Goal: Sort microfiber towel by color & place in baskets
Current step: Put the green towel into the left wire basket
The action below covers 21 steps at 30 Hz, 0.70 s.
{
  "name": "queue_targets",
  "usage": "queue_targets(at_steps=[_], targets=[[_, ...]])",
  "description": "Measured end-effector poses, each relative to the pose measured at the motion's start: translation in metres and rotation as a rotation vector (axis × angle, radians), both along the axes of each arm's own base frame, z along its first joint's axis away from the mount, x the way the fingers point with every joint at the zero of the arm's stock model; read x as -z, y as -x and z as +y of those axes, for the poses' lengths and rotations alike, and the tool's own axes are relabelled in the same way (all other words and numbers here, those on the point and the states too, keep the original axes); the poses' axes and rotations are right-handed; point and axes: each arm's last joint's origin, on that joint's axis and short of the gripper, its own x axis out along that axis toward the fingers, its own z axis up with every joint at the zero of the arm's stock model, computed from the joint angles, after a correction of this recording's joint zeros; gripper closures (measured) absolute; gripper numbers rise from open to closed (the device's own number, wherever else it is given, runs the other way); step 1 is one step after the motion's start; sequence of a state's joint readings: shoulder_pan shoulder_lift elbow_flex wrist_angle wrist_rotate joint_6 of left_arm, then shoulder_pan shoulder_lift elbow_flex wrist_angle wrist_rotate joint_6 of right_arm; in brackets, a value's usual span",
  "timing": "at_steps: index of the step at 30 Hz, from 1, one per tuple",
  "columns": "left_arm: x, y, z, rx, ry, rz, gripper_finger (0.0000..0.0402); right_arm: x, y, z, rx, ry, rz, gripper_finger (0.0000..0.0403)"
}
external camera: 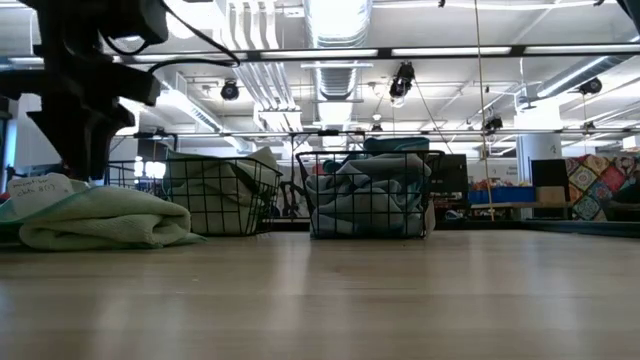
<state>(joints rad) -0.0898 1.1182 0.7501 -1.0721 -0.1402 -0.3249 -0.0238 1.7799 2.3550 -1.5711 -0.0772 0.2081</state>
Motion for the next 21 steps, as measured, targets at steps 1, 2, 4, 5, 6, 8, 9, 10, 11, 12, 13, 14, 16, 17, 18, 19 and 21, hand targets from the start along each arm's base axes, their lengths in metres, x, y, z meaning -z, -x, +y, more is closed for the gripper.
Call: queue_targets(at_steps=[1, 2, 4, 5, 6, 8, 9, 10, 11, 12, 13, 14, 16, 17, 18, 19, 21], targets=[[0.001, 0.001, 0.000, -0.007, 0.002, -0.007, 0.0251, 0.000, 0.000, 0.000, 0.000, 0.000, 0.000, 0.0321], [0.002, 0.002, 0.000, -0.014, 0.004, -0.019, 0.0251, 0.000, 0.000, 0.000, 0.000, 0.000, 0.000, 0.0321], [0.004, 0.003, 0.000, -0.026, 0.009, -0.057, 0.0250, 0.000, 0.000, 0.000, 0.000, 0.000, 0.000, 0.0321], [0.005, 0.004, 0.000, -0.031, 0.012, -0.073, 0.0250, 0.000, 0.000, 0.000, 0.000, 0.000, 0.000, 0.0321], [0.007, 0.004, 0.000, -0.037, 0.014, -0.086, 0.0250, 0.000, 0.000, 0.000, 0.000, 0.000, 0.000, 0.0321], [0.009, 0.006, 0.000, -0.056, 0.020, -0.106, 0.0250, 0.000, 0.000, 0.000, 0.000, 0.000, 0.000, 0.0321], [0.011, 0.006, 0.001, -0.062, 0.022, -0.110, 0.0250, 0.000, 0.000, 0.000, 0.000, 0.000, 0.000, 0.0321], [0.012, 0.008, 0.001, -0.070, 0.023, -0.110, 0.0250, 0.000, 0.000, 0.000, 0.000, 0.000, 0.000, 0.0321], [0.014, 0.009, 0.001, -0.077, 0.024, -0.105, 0.0250, 0.000, 0.000, 0.000, 0.000, 0.000, 0.000, 0.0321], [0.017, 0.011, 0.001, -0.082, 0.025, -0.099, 0.0250, 0.000, 0.000, 0.000, 0.000, 0.000, 0.000, 0.0321], [0.018, 0.012, 0.001, -0.085, 0.032, -0.095, 0.0250, 0.000, 0.000, 0.000, 0.000, 0.000, 0.000, 0.0321], [0.019, 0.012, 0.001, -0.083, 0.042, -0.097, 0.0250, 0.000, 0.000, 0.000, 0.000, 0.000, 0.000, 0.0321], [0.018, 0.010, 0.000, -0.082, 0.047, -0.105, 0.0251, 0.000, 0.000, 0.000, 0.000, 0.000, 0.000, 0.0321], [0.018, 0.010, 0.000, -0.081, 0.047, -0.106, 0.0251, 0.000, 0.000, 0.000, 0.000, 0.000, 0.000, 0.0321], [0.017, 0.009, 0.000, -0.081, 0.047, -0.110, 0.0251, 0.000, 0.000, 0.000, 0.000, 0.000, 0.000, 0.0321], [0.017, 0.008, 0.000, -0.081, 0.048, -0.116, 0.0250, 0.000, 0.000, 0.000, 0.000, 0.000, 0.000, 0.0321], [0.018, 0.007, 0.000, -0.098, 0.054, -0.139, 0.0251, 0.000, 0.000, 0.000, 0.000, 0.000, 0.000, 0.0321]])
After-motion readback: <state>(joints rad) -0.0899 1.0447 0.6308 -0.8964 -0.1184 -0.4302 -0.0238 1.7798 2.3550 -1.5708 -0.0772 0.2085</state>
